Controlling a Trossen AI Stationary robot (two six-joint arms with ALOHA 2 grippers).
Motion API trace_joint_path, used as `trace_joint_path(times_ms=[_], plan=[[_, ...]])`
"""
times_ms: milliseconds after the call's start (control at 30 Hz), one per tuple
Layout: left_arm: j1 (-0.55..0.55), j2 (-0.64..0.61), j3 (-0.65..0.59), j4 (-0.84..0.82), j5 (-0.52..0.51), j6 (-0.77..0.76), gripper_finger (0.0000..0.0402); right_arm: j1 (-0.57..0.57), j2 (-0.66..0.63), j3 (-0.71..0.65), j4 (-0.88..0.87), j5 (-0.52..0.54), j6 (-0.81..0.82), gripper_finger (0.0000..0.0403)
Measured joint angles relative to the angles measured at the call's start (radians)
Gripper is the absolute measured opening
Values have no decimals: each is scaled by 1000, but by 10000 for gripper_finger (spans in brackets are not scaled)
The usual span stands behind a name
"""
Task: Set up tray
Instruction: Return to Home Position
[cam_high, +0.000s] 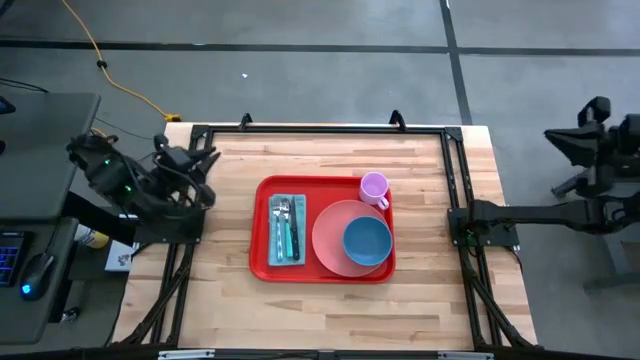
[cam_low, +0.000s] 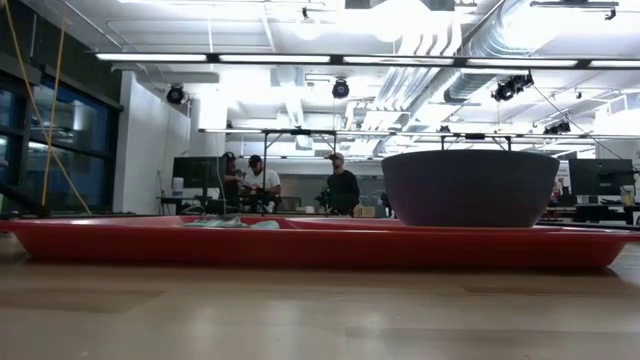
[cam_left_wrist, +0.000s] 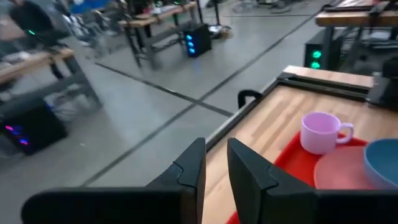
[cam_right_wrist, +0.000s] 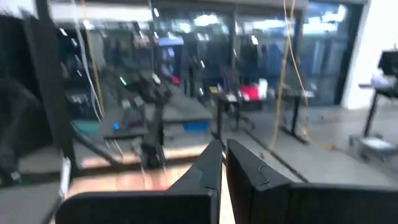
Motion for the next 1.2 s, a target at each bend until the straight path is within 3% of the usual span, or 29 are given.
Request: trace_joint_path(times_ms=[133,267,467,700,900,1033,1200], plan=[[-93,-151,-168,13,3,-56,95,0,-61,-40,93,14,36,0],[-200,-285,-353,139,40,-69,95,-1,-153,-168,176,38,104,0],[-341,-404,-610,545,52,86,95,-1,-282,-460,342,71,206,0],[-378,-409,-869,1109,126,280,94,0,-356,-737,617,36,238,0],[-228,-385,-1053,1587,308,521,94,0,-376,-843,732,34,271,0],[-29,-372,-1115,1829,584,710,94,0,-376,-883,740,26,293,0],[245,-350,-1123,1855,955,846,94,0,-378,-920,806,27,291,0]])
